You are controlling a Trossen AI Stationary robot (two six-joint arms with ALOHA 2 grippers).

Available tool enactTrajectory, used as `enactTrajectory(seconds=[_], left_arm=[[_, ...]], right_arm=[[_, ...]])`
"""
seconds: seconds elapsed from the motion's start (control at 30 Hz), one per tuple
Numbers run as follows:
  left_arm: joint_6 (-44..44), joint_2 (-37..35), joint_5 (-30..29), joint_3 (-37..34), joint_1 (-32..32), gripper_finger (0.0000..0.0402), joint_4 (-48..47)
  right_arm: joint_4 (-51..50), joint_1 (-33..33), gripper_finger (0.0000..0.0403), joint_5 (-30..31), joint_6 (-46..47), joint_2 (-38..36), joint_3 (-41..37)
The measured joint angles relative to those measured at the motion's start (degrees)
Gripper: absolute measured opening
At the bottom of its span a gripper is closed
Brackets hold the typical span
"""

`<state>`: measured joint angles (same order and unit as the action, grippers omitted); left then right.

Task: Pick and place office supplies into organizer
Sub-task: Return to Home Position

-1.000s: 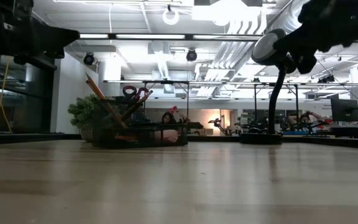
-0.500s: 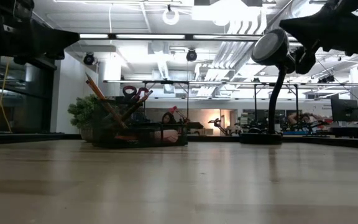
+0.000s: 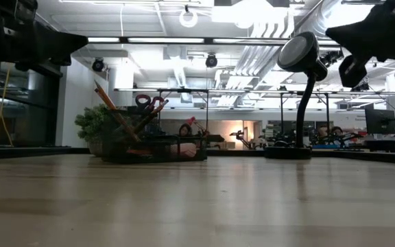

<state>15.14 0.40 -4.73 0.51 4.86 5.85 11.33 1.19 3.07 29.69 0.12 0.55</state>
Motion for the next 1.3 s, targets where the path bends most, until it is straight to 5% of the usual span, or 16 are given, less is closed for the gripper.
enactTrajectory(seconds=[0.37,1.3], left_arm=[[0.0,0.07,-0.01,0.0,-0.02,0.0001,0.01],[0.0,0.07,-0.01,0.0,-0.02,0.0001,-0.02]], right_arm=[[-10.99,-0.81,0.0,2.25,-8.45,0.27,0.69],[-11.93,-1.29,0.0,-1.64,-13.68,0.76,0.73]])
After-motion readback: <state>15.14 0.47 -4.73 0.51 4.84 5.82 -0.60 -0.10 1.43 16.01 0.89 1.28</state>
